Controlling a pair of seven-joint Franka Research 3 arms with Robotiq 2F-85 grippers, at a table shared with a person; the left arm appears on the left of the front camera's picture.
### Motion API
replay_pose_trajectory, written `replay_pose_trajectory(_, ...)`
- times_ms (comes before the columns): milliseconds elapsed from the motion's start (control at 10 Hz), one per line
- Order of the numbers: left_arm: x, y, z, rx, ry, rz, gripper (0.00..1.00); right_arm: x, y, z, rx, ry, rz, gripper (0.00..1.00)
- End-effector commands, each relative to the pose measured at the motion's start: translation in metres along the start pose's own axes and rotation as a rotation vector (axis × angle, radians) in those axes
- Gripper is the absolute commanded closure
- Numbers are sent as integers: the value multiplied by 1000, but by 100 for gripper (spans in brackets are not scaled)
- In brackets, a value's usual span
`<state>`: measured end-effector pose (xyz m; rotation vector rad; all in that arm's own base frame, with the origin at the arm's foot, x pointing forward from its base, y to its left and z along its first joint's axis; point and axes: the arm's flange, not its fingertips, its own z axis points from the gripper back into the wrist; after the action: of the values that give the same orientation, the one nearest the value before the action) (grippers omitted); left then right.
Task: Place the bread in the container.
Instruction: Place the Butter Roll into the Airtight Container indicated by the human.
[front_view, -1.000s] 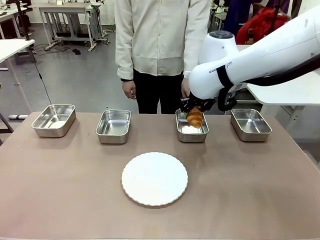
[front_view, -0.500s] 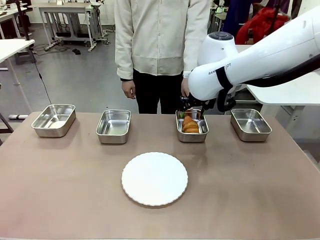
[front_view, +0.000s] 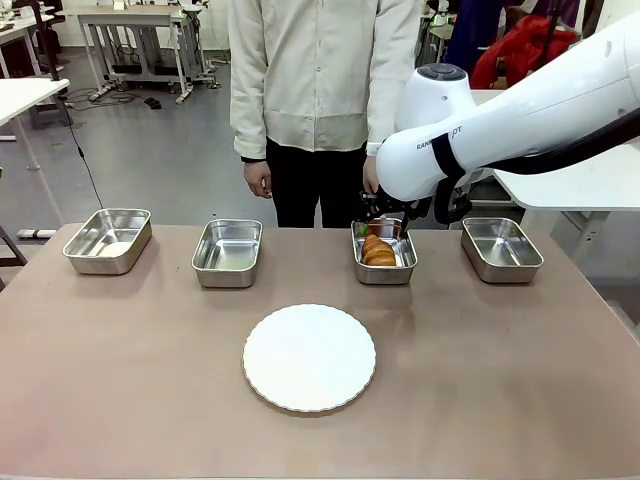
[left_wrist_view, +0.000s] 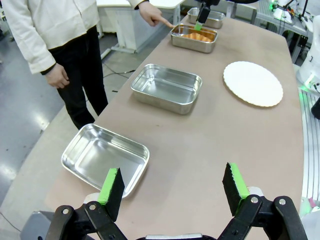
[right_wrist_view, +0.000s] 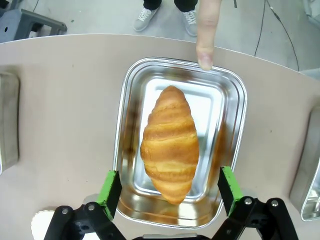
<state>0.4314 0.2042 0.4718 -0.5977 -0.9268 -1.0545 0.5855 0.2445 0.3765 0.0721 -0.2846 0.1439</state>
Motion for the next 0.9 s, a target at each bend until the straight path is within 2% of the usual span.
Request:
replay_pose_trajectory(0,2,-2,0,-1,-4,-15,0,0,0,0,-1,2,5,0)
replay_pose_trajectory(700,2,-2,0,-1,-4,-15,0,0,1,0,0,1,1,0)
replay_pose_trajectory(800,2,-2,0,-1,-4,-15,0,-18,6,24,-34,-64,33,0)
